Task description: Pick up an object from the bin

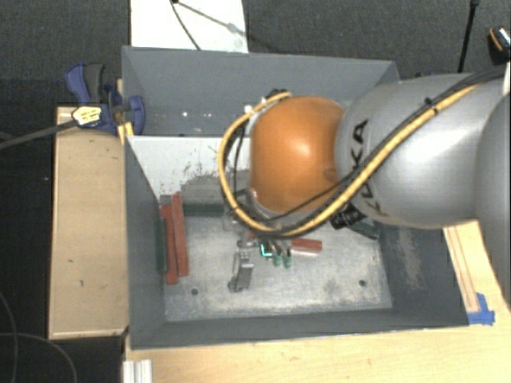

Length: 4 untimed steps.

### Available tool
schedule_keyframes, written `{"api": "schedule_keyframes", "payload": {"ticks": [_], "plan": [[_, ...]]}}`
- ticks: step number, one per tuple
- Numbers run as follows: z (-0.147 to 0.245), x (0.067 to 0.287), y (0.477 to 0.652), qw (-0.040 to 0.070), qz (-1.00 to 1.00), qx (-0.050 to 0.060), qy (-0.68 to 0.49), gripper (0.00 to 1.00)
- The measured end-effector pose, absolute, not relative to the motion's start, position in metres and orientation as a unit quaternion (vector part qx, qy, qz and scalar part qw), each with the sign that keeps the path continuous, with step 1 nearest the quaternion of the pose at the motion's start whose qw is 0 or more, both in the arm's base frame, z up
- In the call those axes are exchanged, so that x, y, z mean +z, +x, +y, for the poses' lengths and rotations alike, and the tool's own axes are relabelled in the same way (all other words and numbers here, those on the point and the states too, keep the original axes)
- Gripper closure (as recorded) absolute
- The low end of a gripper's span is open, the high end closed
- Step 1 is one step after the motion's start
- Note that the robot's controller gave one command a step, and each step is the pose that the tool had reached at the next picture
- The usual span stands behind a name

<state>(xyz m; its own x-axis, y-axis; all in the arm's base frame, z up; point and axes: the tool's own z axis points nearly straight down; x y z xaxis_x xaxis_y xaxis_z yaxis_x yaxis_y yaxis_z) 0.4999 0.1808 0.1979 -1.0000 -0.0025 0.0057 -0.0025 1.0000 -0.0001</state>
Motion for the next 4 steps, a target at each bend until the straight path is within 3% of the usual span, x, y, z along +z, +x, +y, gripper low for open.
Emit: {"api": "schedule_keyframes", "payload": {"ticks": [1, 2, 3, 4], "plan": [[0.127, 0.169, 0.518, 0.001, -1.0, 0.001, 0.02, 0.0], [0.086, 0.066, 0.563, 0.003, -1.0, 0.001, -0.025, 0.0], [0.088, 0.071, 0.564, 0.0, -1.0, 0.0, -0.026, 1.0], [0.077, 0.224, 0.564, -0.005, -1.0, -0.001, -0.016, 1.0]]}}
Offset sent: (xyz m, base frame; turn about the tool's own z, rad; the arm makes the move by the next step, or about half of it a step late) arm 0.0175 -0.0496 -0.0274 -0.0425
